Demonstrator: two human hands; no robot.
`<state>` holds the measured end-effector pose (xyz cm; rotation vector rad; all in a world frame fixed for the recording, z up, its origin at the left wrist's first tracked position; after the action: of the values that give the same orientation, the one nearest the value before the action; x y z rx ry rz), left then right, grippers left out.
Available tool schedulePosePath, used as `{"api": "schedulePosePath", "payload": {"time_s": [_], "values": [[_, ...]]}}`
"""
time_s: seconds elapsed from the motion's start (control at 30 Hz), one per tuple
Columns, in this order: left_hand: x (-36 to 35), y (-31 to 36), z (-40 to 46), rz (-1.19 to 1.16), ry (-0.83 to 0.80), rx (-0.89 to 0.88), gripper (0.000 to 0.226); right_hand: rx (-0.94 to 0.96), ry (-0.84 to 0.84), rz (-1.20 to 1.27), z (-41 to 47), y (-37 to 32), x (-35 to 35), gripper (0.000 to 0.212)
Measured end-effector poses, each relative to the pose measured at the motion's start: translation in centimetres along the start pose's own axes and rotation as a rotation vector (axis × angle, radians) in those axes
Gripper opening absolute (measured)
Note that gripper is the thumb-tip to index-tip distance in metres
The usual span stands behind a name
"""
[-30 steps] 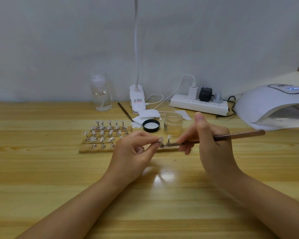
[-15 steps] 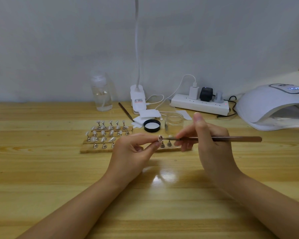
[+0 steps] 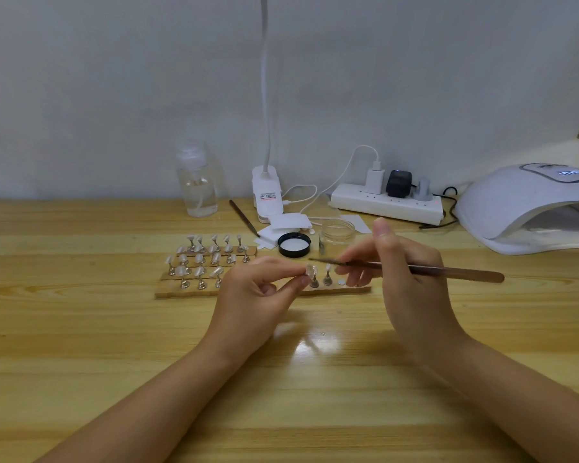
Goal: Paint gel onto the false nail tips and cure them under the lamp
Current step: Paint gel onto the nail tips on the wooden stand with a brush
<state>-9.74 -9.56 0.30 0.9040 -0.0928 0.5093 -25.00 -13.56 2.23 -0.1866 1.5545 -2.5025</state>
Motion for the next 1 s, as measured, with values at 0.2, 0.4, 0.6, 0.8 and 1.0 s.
{"api": "schedulePosePath", "payload": {"time_s": [0.2, 0.4, 0.6, 0.8, 1.0], "values": [[0.06, -0.03, -0.05, -0.011, 0.003, -0.025, 0.017, 0.022, 0.028, 0.028, -0.17, -0.19, 0.11, 0.048], [0.20, 0.29, -0.22, -0.030, 0.046, -0.069, 0.004, 0.041, 0.095, 0.023, 0.05, -0.12, 0.37, 0.043], [0.23, 0.15, -0.30, -0.033, 0.022, -0.009, 0.004, 0.101, 0.046, -0.013, -0.28, -0.18, 0.17, 0.043], [0.17, -0.14, -0.03, -0.014, 0.048, -0.008, 0.018, 0.023, -0.049, -0.006, -0.63, 0.04, -0.21, 0.050], [0.16, -0.35, 0.09, -0.007, 0.051, -0.004, 0.022, 0.021, -0.039, -0.050, -0.39, -0.04, -0.22, 0.047]]}}
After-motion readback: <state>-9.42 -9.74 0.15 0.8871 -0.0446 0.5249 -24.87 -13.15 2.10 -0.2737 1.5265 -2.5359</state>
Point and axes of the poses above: each hand's wrist, its own z-axis towards the middle knuckle, its own x-axis out of the back of the hand, y = z × x, the point moved 2 cm from there along z, towards the middle knuckle, and after that the axes turned 7 degrees about -x, right-handed, at the moved point
